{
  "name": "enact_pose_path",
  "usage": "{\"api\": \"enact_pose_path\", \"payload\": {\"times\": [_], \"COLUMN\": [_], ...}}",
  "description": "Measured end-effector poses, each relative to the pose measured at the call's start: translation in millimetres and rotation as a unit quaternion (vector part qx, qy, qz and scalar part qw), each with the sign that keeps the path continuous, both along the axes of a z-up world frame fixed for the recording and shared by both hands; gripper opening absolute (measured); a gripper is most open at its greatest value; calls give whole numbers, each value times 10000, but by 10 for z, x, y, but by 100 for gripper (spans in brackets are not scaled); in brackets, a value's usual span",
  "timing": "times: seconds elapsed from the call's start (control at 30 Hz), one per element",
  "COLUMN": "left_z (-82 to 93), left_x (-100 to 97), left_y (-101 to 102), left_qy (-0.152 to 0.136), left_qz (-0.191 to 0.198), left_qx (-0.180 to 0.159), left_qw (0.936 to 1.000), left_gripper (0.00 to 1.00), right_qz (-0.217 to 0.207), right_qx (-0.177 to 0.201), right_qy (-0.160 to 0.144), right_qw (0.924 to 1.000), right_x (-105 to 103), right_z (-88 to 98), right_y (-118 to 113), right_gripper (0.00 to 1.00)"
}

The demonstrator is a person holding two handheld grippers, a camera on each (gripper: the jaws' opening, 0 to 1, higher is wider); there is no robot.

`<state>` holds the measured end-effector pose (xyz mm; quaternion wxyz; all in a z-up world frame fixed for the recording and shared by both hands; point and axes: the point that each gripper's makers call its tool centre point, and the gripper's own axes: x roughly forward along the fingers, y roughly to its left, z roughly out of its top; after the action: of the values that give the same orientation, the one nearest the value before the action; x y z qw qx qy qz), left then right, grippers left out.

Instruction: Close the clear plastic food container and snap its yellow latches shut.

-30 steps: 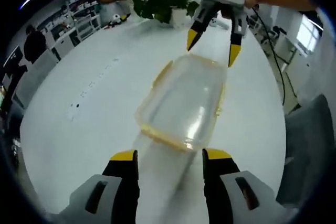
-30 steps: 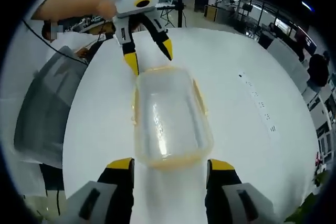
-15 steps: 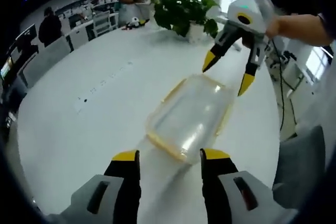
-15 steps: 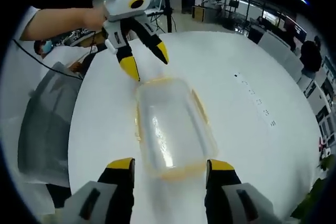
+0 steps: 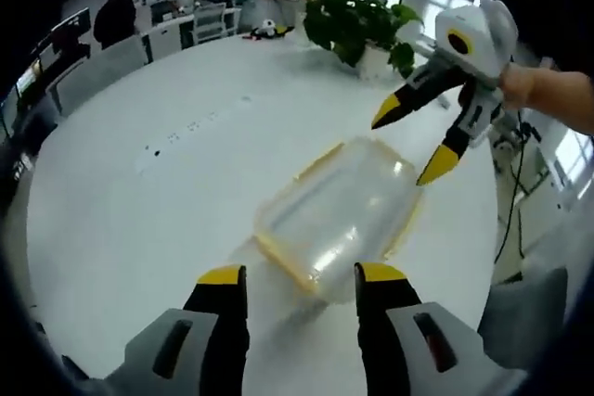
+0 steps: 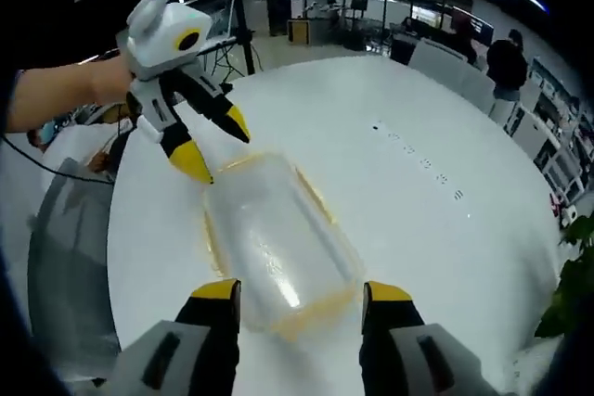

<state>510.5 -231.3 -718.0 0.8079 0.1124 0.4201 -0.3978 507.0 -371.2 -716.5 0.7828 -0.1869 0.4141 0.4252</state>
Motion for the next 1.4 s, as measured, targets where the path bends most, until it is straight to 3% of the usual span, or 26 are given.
{"api": "enact_pose_path", "payload": {"times": [0.1,0.3,0.6,0.77,1.1,1.33,1.37,1.4], "left_z": [35,-29,-54,-106,-120,-123,-107,-99], "left_x": [-4,17,66,37,36,27,50,42], "left_y": [-49,-11,-20,-60,-95,-103,-139,-119], "left_qy": [115,250,287,495,671,702,662,732], "left_qz": [307,626,978,1012,1146,1223,1191,1243], "left_qx": [-213,-140,-192,-284,-435,-509,-590,-572], "left_qw": [9992,9976,9946,9932,9902,9887,9889,9879], "left_gripper": [44,41,40,35,31,29,29,28], "right_qz": [-313,-859,-1734,-2011,-2334,-2270,-2741,-2509], "right_qx": [26,100,586,735,803,863,903,881], "right_qy": [-17,224,832,1127,1208,1181,1714,1550], "right_qw": [9995,9960,9796,9703,9615,9629,9420,9515], "right_x": [33,16,-22,-65,-15,-19,-197,-159], "right_z": [-6,-88,-120,-173,-196,-202,-220,-260], "right_y": [-37,-96,-54,2,11,33,41,18], "right_gripper": [47,47,43,40,38,35,34,33]}}
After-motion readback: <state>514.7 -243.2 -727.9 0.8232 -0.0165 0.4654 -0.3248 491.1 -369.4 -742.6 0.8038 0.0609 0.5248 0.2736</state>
